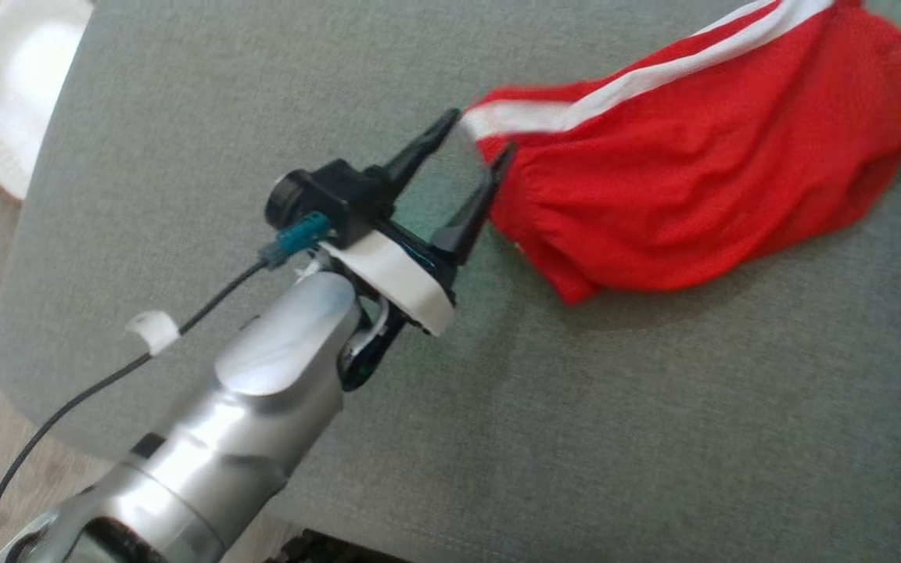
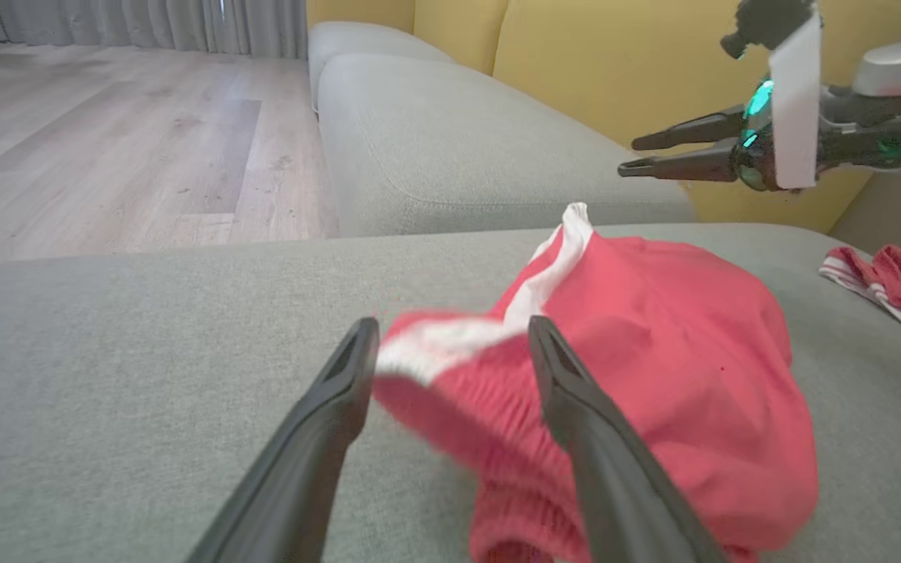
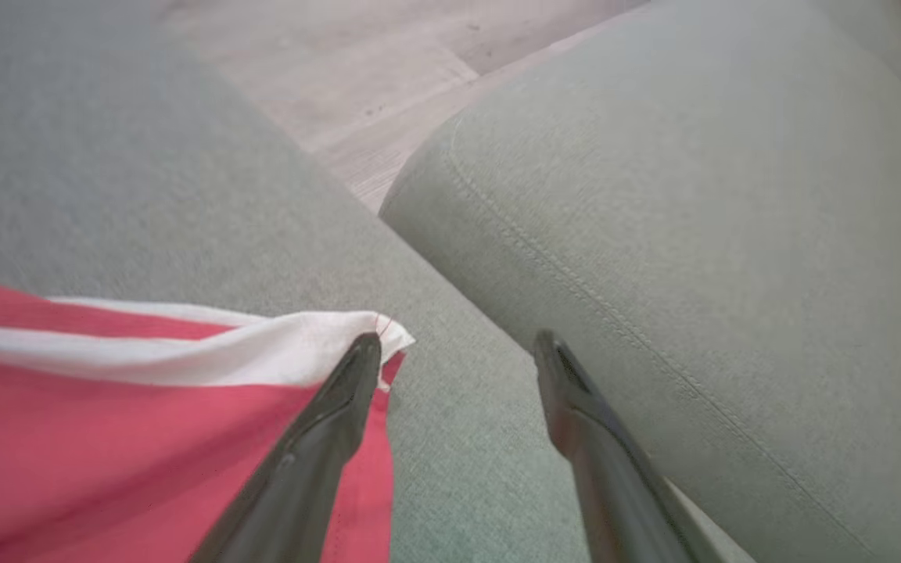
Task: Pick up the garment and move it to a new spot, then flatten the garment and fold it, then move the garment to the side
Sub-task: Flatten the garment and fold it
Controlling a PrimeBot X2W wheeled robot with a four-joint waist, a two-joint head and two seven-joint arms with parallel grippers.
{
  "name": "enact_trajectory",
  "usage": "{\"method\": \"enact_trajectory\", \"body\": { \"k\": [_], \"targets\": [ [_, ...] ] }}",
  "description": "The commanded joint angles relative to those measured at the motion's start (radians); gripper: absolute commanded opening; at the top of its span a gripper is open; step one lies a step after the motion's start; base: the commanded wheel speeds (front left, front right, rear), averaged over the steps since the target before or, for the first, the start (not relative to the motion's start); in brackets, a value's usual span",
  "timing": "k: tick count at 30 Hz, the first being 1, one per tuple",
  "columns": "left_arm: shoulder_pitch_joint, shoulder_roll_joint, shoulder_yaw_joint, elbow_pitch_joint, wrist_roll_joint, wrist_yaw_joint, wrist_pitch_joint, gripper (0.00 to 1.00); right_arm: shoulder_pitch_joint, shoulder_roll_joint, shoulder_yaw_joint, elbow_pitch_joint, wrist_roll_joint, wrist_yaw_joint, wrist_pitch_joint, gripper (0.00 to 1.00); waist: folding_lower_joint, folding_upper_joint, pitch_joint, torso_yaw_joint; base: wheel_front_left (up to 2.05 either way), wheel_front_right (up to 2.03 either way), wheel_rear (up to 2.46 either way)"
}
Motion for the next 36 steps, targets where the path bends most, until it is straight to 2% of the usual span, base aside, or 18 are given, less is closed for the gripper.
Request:
{"method": "enact_trajectory", "body": {
  "k": [1,7,14,20,23,28,33,36],
  "targets": [
    [0.003,0.040,0.062,-0.022,0.003,-0.005,-0.010,1.00,0.020,0.011,-0.027,0.010,0.027,-0.001,-0.043,1.00,0.0001,0.0000,-0.034,-0.033,0.00,0.00,0.00],
    [0.051,0.071,0.159,-0.054,0.021,0.014,-0.010,1.00,0.060,0.061,-0.097,0.052,0.084,-0.001,-0.168,1.00,0.0001,0.0000,-0.094,-0.086,0.00,0.00,0.00],
    [0.141,0.100,0.340,-0.179,0.067,0.075,-0.010,1.00,0.132,0.144,-0.224,0.080,0.157,-0.001,-0.374,1.00,0.0001,0.0000,-0.175,-0.161,0.00,0.00,0.00],
    [0.263,0.089,0.495,-0.315,0.128,0.117,-0.010,1.00,0.209,0.213,-0.361,0.049,0.147,-0.001,-0.420,1.00,0.0001,0.0000,-0.237,-0.224,0.00,0.00,0.00],
    [0.329,0.071,0.561,-0.366,0.159,0.126,-0.010,1.00,0.278,0.243,-0.496,-0.017,0.098,-0.001,-0.421,1.00,0.0001,0.0000,-0.261,-0.249,0.00,0.00,0.00],
    [0.438,0.034,0.640,-0.407,0.217,0.119,-0.010,1.00,0.474,0.315,-0.709,-0.136,-0.062,-0.001,-0.422,1.00,0.0001,0.0000,-0.296,-0.282,0.00,0.00,0.00],
    [0.541,0.000,0.693,-0.421,0.273,0.101,-0.010,1.00,0.697,0.435,-0.918,-0.257,-0.228,-0.001,-0.422,1.00,0.0001,0.0000,-0.320,-0.307,0.00,0.00,0.00],
    [0.595,-0.018,0.710,-0.421,0.301,0.088,-0.010,1.00,0.818,0.510,-0.998,-0.319,-0.322,-0.001,-0.422,1.00,0.0001,0.0000,-0.325,-0.317,0.00,0.00,0.00]
  ]
}}
